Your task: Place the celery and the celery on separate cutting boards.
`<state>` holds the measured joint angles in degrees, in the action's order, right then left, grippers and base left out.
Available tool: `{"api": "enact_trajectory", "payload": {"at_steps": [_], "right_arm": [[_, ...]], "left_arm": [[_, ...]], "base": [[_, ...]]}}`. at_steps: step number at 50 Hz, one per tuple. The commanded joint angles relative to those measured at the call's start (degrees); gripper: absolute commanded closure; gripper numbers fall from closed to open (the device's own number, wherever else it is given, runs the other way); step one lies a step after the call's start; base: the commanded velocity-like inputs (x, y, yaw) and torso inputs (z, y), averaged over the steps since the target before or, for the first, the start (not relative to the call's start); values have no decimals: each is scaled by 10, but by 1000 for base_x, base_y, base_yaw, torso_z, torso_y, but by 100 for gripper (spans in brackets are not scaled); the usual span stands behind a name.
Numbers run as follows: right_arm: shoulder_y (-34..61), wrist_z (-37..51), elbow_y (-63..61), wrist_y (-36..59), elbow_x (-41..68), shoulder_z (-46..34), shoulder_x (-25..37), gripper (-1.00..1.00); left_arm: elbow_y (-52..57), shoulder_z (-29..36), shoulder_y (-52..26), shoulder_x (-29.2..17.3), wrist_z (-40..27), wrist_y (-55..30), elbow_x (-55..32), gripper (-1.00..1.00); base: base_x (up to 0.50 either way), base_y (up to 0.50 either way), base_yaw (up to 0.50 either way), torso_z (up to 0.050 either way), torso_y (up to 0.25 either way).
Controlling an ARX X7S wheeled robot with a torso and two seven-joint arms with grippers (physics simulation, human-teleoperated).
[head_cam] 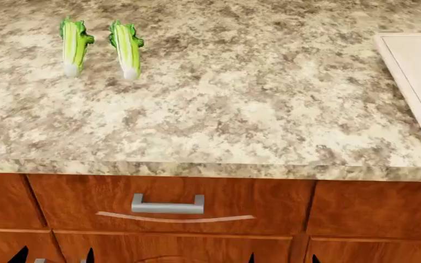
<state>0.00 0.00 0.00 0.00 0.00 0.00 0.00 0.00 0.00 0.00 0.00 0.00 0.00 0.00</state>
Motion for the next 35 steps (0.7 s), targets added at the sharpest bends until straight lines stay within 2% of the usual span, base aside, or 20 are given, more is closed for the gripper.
{"api": "enact_trajectory", "payload": {"at_steps": [1,4,16,18,19,20,25,35], "right_arm": [[-1,13,0,1,6,-13,9,-100],[1,19,2,4,9,-26,16,-100],[3,34,6,3,25,-45,31,-100],[2,38,4,2,24,-48,33,-100],[6,44,-10,22,51,-19,35,-100],[0,6,3,4,-4,-15,6,-100],[1,19,2,8,-6,-36,21,-100],[0,35,0,9,4,-49,32,-100]], "left_arm": [[5,10,0,-7,-16,-1,-12,-100],[-5,16,-5,-13,-41,-12,-10,-100],[5,29,-5,-29,-57,-23,-37,-100],[5,45,-5,-35,-58,-27,-21,-100],[41,46,5,-35,-84,-25,23,-100],[5,7,-4,-4,-24,-33,7,-100],[-2,22,-9,-16,-47,-41,-1,-100],[2,35,-10,-28,-68,-45,-15,-100]], "base": [[0,0,0,0,0],[0,0,0,0,0],[0,0,0,0,0],[0,0,0,0,0],[0,0,0,0,0],[0,0,0,0,0],[0,0,0,0,0],[0,482,0,0,0]]}}
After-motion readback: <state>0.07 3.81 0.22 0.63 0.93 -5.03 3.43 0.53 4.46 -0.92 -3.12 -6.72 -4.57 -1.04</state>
